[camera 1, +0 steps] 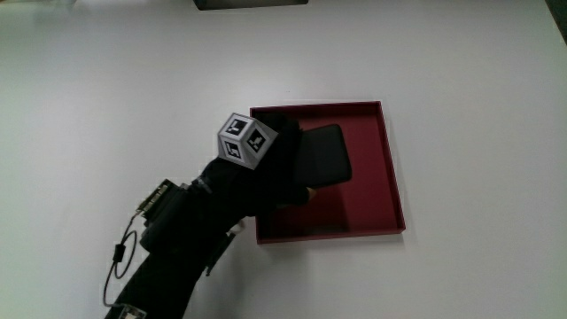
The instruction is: Place battery into plate
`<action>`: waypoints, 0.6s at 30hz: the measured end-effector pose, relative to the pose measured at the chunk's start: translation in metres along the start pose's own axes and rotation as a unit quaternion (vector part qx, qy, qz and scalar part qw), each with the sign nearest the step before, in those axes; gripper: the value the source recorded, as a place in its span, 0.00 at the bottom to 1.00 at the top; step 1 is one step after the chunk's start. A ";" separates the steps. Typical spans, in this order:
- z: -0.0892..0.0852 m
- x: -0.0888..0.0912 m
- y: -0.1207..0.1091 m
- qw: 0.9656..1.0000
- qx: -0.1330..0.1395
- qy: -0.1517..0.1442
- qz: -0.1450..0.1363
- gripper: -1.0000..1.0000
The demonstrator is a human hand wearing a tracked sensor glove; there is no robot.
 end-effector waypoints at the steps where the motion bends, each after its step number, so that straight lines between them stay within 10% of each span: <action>1: -0.005 0.000 0.003 1.000 0.003 0.007 -0.010 0.50; 18: -0.060 0.009 0.026 0.997 -0.059 0.039 0.013 0.50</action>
